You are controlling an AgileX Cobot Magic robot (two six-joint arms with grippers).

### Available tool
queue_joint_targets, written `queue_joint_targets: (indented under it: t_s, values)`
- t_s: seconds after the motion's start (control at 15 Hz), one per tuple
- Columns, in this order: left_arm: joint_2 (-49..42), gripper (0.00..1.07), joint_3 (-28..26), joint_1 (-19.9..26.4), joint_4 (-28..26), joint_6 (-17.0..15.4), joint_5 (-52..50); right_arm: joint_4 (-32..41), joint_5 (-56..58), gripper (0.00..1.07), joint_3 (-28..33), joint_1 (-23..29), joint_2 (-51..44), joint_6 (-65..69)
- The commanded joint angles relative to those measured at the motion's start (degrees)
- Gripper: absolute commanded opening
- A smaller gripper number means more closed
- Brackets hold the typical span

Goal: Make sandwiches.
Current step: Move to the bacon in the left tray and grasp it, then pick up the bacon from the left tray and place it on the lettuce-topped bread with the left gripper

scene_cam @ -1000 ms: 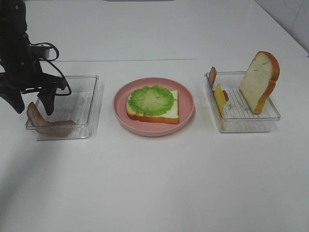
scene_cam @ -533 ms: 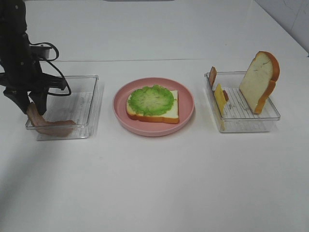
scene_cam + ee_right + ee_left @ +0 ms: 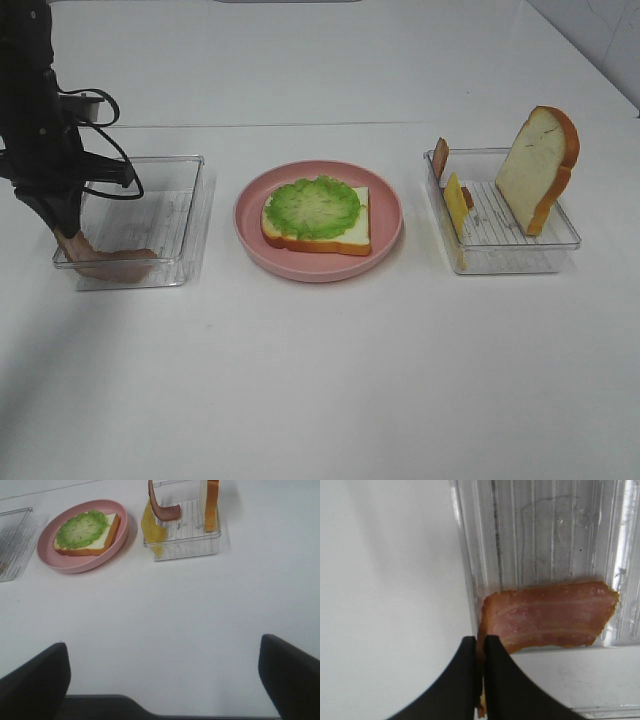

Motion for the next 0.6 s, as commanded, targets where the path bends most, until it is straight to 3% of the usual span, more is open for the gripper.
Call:
queue_joint_targets:
  t_s: [0.07, 0.6]
  values:
    - [-0.8, 0.00, 0.4, -0.1, -1.2, 0.2, 1.9, 0.0, -0.4, 0.98, -0.2, -0.2, -1.8, 0.3]
    - [-4.3, 0.00, 0.4, -0.1, -0.1, -0.9, 3.1, 0.0, -0.4, 0.98, -0.2, -0.2, -1.8, 0.3]
